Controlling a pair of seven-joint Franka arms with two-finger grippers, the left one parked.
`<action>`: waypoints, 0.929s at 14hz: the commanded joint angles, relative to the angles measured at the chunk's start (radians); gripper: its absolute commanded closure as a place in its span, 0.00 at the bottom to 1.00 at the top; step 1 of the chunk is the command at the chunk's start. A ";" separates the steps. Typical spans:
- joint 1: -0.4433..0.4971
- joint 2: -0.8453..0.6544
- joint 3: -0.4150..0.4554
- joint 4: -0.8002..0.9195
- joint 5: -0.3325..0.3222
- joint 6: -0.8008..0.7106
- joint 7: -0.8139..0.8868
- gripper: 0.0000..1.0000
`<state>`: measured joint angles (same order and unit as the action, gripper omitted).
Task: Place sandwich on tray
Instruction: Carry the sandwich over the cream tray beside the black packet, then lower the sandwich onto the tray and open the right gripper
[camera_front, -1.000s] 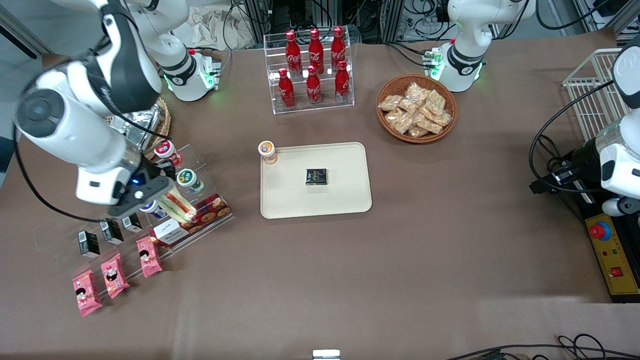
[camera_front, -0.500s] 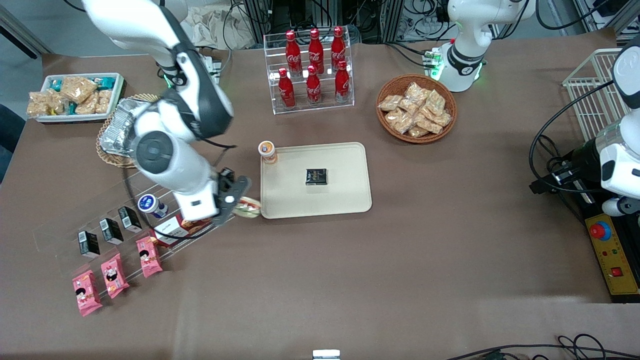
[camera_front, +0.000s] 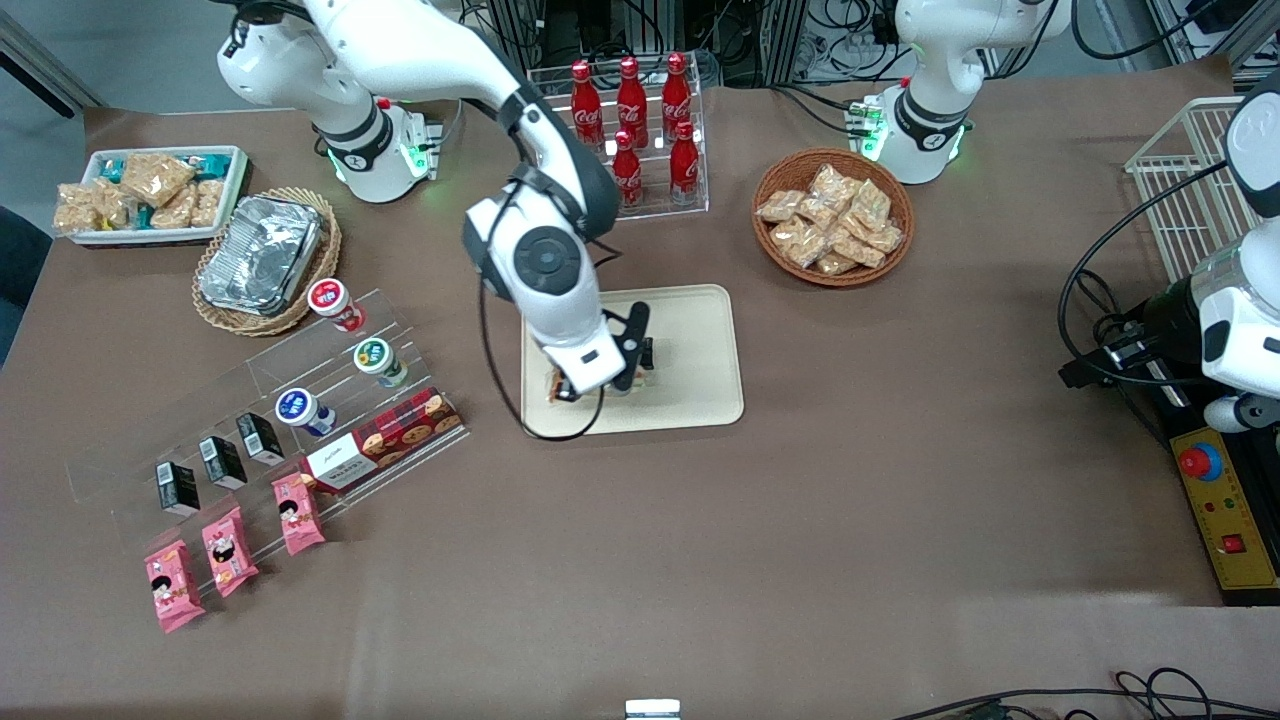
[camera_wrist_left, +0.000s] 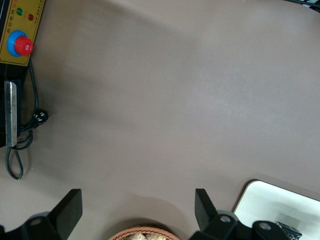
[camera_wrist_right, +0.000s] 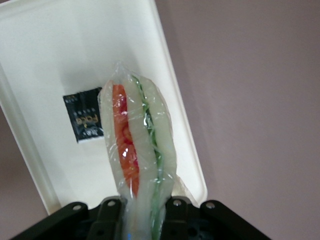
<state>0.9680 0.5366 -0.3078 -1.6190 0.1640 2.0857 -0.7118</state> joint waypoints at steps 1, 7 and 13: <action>0.021 0.055 -0.013 0.022 0.006 0.080 -0.034 1.00; 0.052 0.157 -0.014 0.025 0.012 0.146 -0.051 1.00; 0.069 0.198 -0.017 0.028 0.006 0.169 -0.017 0.24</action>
<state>1.0263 0.7133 -0.3094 -1.6179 0.1640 2.2373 -0.7384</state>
